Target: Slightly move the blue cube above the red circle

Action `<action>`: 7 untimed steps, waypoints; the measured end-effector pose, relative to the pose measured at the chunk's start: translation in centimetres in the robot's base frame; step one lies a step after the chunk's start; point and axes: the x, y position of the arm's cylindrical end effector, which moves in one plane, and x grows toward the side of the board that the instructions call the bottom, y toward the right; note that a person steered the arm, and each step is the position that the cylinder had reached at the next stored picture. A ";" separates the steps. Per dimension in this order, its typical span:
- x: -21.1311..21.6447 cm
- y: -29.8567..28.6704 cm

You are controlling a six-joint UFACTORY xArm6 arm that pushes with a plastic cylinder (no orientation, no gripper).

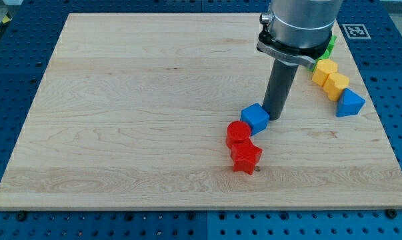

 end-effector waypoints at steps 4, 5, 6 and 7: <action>0.8 4.2; 0.9 3.3; 0.1 1.5; -1.6 -0.2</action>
